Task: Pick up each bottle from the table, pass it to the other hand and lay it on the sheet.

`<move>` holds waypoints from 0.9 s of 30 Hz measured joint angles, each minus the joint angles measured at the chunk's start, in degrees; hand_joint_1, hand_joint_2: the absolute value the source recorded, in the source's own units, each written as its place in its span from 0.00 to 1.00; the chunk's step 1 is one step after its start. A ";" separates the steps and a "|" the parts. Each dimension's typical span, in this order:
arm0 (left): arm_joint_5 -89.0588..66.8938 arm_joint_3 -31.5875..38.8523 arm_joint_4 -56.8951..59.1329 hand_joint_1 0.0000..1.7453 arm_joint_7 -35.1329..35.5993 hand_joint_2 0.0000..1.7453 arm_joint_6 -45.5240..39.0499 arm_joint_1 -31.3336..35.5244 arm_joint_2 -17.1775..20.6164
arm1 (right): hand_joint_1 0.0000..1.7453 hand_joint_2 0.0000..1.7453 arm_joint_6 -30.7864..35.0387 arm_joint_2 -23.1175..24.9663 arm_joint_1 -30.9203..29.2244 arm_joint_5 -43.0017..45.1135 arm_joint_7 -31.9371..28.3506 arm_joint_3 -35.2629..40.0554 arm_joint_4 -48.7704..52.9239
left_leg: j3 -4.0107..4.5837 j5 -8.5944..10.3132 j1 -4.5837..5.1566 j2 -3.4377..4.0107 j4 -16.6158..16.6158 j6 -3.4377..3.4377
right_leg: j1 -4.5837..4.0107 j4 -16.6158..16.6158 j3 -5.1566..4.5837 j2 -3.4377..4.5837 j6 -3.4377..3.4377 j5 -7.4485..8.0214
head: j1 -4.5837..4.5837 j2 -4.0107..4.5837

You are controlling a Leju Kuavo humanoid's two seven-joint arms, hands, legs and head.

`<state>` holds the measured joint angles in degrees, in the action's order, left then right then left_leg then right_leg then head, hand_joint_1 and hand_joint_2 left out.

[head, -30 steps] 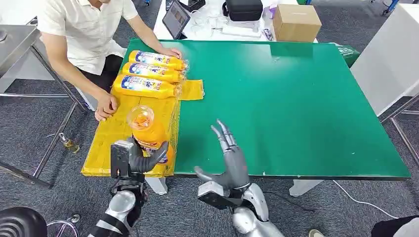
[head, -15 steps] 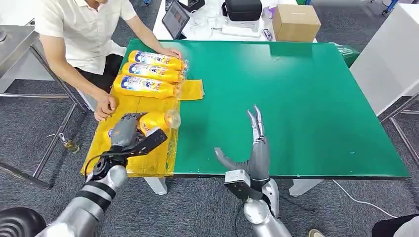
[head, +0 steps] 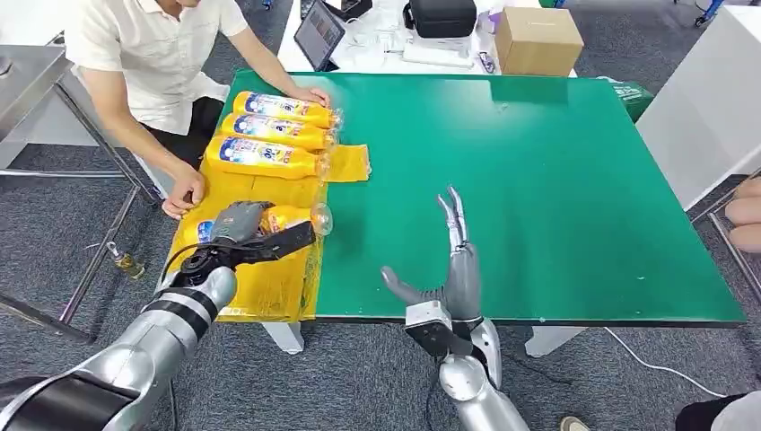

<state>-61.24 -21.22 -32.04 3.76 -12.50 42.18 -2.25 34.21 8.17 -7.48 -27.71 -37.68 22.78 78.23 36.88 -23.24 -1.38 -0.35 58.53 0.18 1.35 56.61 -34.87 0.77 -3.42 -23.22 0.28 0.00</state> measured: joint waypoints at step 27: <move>5.90 0.90 4.72 0.00 -6.25 1.00 7.13 0.58 -1.14 | 0.00 1.00 -0.35 0.07 -0.28 2.32 -1.79 -0.46 -3.17 | -0.12 0.00 0.00 -0.03 -0.01 0.00 | 0.01 0.00 0.16 -0.01 0.00 0.00 | 0.00 0.00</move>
<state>-55.34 -20.33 -27.32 -2.49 -5.38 42.76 -3.39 33.86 8.24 -7.75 -25.40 -39.47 22.32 75.06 36.76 -23.24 -1.37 -0.38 58.52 0.18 1.36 56.61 -34.72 0.76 -3.42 -23.23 0.28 0.00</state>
